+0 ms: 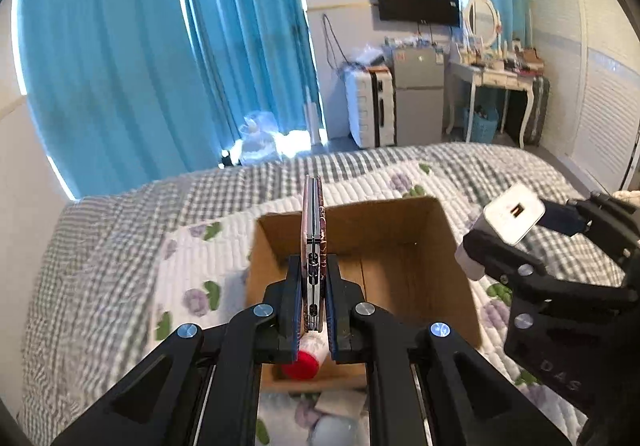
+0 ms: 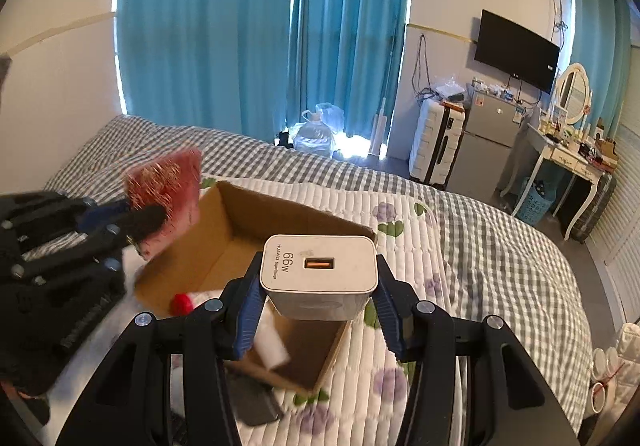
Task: Organize rigid objects
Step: 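Carry the charger and red case into the box and open both tools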
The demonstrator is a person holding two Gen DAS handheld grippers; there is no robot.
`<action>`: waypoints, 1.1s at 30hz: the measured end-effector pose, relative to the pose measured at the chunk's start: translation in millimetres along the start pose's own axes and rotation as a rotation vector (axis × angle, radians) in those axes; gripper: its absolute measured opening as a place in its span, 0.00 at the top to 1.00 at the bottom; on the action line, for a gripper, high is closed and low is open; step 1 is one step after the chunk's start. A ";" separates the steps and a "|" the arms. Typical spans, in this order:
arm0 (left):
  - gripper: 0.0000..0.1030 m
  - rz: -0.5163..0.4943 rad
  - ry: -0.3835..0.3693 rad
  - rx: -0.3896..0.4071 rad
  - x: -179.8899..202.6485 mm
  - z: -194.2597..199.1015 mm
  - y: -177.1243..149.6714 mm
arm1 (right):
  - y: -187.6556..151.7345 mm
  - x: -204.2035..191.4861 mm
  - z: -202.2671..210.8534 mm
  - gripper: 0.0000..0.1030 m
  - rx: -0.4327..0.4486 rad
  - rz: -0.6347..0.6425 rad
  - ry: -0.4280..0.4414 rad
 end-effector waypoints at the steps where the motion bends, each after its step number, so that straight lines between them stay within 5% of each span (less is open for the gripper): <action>1: 0.90 -0.001 -0.005 -0.017 1.6 -13.5 -0.3 | 1.0 2.9 -9.5 0.52 -0.005 -0.008 0.001; 12: 0.90 0.062 -0.023 -0.162 12.7 -98.5 -18.3 | -11.4 32.7 -74.4 0.52 -0.090 -0.038 0.002; 21: 0.88 0.072 -0.006 -0.098 -12.7 -66.3 -7.7 | -0.1 19.7 -50.0 0.52 -0.065 -0.024 0.030; 33: 0.88 0.099 0.009 -0.064 -62.3 -42.5 -41.1 | -27.8 -28.3 -129.9 0.52 -0.333 0.075 -0.004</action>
Point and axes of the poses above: each gripper's, at about its wrist camera, not at the fingertips, and z roughly against the way its jaws point, x to its right, y to its top, the point moved 1 cm from there along -z, roughly the way its jaws point, and after that the axes turned 1 degree about -z, right-handed, at the moved point
